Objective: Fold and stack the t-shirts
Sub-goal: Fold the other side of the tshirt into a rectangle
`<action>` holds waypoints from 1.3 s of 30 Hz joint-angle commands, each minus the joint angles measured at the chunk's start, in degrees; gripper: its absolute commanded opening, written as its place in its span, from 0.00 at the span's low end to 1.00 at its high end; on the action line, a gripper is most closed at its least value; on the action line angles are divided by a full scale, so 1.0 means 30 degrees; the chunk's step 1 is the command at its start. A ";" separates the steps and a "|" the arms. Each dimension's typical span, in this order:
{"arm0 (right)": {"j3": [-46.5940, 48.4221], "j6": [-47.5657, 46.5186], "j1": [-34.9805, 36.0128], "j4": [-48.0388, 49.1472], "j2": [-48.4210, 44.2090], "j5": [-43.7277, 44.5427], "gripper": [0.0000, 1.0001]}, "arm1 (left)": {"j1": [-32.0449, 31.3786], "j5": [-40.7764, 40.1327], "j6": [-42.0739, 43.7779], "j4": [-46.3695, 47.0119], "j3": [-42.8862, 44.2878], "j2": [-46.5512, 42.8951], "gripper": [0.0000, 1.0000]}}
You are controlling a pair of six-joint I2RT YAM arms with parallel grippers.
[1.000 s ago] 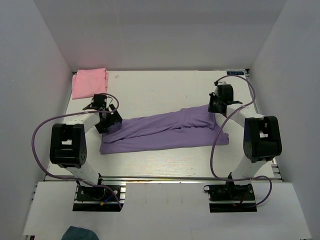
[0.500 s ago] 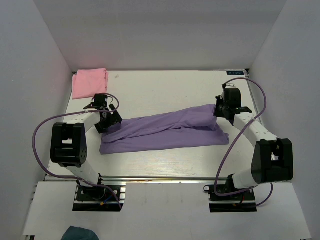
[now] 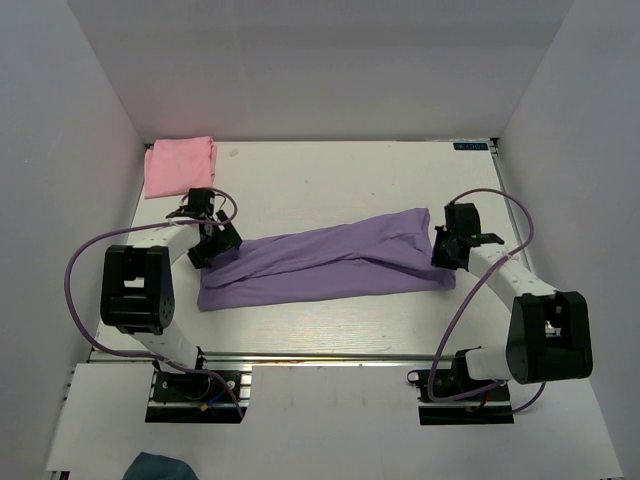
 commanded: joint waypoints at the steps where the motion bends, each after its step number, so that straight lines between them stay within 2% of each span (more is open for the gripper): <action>1: -0.0437 0.0601 -0.0041 -0.0326 -0.0651 0.0694 0.00 | 0.0277 -0.0871 0.0180 -0.0897 0.0286 0.0223 1.00; 4: -0.0760 0.0660 -0.0041 -0.0063 -0.0156 0.0490 0.04 | 0.0277 -0.0871 0.0180 -0.0897 0.0286 0.0223 1.00; 5: -0.0848 0.0660 -0.0012 -0.0004 0.0021 0.0025 0.22 | 0.0277 -0.0871 0.0180 -0.0897 0.0286 0.0223 1.00; 8: -0.0820 0.0602 -0.0041 -0.0150 0.0608 -0.0215 0.59 | 0.0102 -0.1279 0.0180 -0.1073 0.0460 0.0223 1.00; 11: -0.0265 0.0544 0.0017 -0.0063 0.0551 -0.0594 0.72 | 0.0102 -0.0991 0.0180 -0.1249 0.0461 -0.0156 1.00; 15: 0.1374 0.0543 0.0047 0.0522 0.0054 -0.1880 0.76 | -0.0074 -0.0549 0.0180 -0.1249 0.0461 -0.0685 1.00; 16: 0.1523 0.0572 0.0018 0.0727 0.0081 -0.3509 0.76 | -0.0074 -0.0549 0.0180 -0.1249 0.0461 -0.0917 1.00; 19: 0.2428 0.1011 0.0164 0.1488 0.0256 -0.5186 0.78 | -0.0074 -0.0723 -0.0228 -0.1512 -0.0005 -0.1095 1.00; 22: 0.2754 0.1012 0.0369 0.1781 0.0725 -0.5807 0.79 | -0.0074 -0.0490 -0.0580 -0.1862 -0.0826 -0.1095 1.00; 28: 0.2842 0.1187 0.1013 0.2427 0.3532 -0.7741 0.79 | -0.0250 0.0063 -0.1490 -0.2919 -0.2115 -0.1269 1.00; 33: 0.4391 0.2006 0.0955 0.2870 0.6983 -0.7072 0.79 | -0.1270 0.1822 -0.1900 -0.2655 -0.3316 -0.1913 1.00; 35: 0.6441 0.2241 0.0838 0.2373 0.8046 -0.5555 0.79 | -0.1683 0.1824 -0.2428 -0.3065 -0.3318 -0.1916 1.00; 36: 0.7113 0.2300 0.0780 0.1673 0.9820 -0.5286 0.79 | -0.2121 0.2114 -0.2428 -0.3065 -0.3318 -0.1916 1.00; 37: 0.9353 0.2330 0.0634 0.1318 1.0475 -0.5080 0.79 | -0.2357 0.2378 -0.2428 -0.3674 -0.3318 -0.1916 1.00; 39: 1.0659 0.2534 0.0487 0.0293 1.2263 -0.5049 0.79 | -0.2884 0.2381 -0.2428 -0.4409 -0.2792 -0.1623 1.00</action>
